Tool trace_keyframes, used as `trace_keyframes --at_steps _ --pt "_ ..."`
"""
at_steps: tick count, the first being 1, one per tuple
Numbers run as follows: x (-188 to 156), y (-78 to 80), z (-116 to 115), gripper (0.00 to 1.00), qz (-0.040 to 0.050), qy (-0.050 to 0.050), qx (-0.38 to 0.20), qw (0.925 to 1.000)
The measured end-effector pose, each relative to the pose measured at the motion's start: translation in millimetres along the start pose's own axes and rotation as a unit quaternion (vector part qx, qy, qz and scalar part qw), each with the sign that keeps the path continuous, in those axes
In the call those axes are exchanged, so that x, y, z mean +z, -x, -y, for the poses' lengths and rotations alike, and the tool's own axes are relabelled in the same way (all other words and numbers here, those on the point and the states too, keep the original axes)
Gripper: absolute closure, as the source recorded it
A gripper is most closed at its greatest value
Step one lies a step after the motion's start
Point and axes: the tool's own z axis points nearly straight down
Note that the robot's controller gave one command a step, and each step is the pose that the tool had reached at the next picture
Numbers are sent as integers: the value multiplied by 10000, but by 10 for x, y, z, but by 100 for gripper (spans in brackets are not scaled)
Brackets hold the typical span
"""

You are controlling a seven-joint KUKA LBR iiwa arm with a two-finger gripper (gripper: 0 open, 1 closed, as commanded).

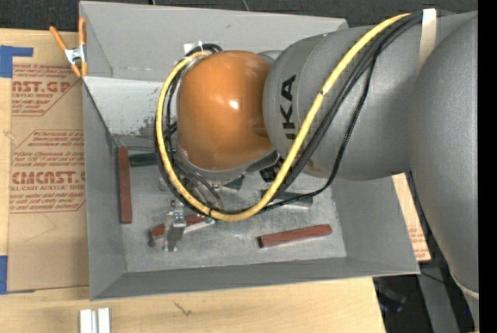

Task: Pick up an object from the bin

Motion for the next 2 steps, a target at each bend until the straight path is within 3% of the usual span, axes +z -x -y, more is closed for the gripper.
trace_keyframes --at_steps 1,2 --pt "-28 19 9 0 30 7 12 10000" --pt "876 180 457 0 52 8 -288 9996"
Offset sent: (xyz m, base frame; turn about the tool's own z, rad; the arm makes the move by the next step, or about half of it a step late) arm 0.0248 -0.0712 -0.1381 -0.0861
